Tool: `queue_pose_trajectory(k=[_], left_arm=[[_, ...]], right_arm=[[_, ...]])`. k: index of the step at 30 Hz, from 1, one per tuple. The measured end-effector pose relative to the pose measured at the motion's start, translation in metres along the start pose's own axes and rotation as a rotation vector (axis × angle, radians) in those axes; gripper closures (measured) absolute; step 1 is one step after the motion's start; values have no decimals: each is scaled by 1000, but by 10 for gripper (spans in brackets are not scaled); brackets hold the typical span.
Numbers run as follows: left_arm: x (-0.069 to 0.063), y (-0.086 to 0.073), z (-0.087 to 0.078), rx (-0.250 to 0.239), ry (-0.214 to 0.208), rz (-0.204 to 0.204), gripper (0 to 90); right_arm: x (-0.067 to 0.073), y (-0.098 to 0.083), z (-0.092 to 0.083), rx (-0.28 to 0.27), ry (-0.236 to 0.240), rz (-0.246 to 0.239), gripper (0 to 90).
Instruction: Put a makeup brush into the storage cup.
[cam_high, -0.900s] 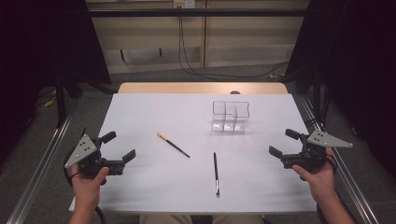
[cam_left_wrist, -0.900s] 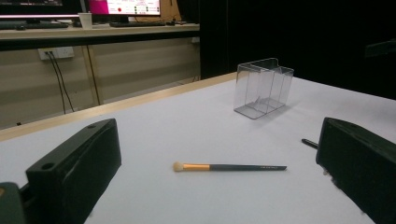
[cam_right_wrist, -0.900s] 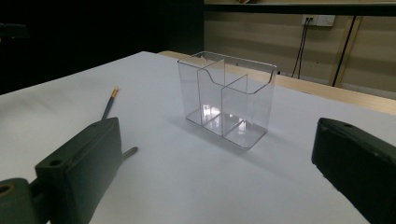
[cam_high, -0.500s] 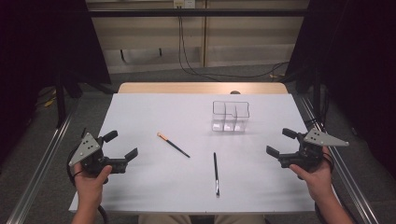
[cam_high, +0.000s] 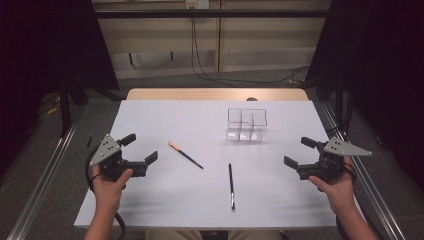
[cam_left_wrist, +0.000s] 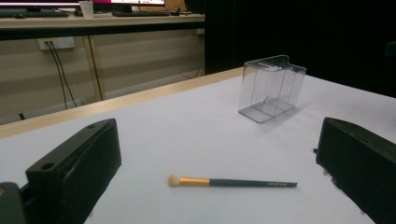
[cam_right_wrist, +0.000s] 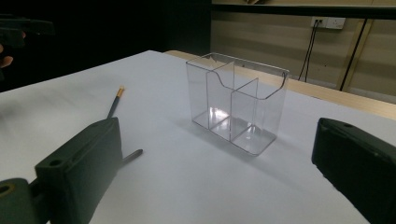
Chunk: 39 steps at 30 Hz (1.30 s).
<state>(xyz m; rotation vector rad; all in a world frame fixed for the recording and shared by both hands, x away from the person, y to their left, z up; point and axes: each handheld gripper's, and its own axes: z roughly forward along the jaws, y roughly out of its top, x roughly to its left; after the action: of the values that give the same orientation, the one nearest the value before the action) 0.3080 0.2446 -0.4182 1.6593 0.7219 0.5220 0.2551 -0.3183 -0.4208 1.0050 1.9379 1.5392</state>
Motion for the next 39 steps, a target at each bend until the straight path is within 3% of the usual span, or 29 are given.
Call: queue_pose_trajectory(k=[3, 12, 14, 31, 39], left_arm=[[0, 1, 4, -8, 5, -9, 0], [-3, 4, 25, -7, 4, -5, 0], [-4, 4, 32, -6, -1, -21, 0], [-3, 5, 63, -10, -2, -35, 0], [-7, 5, 79, -9, -29, -39, 0]], right_arm=[[0, 2, 0, -14, 1, 16, 14], [3, 3, 3, -15, 7, -2, 14], [4, 3, 3, -4, 11, -13, 14], [3, 2, -3, -10, 4, -7, 14], [4, 0, -8, -17, -11, -11, 14]])
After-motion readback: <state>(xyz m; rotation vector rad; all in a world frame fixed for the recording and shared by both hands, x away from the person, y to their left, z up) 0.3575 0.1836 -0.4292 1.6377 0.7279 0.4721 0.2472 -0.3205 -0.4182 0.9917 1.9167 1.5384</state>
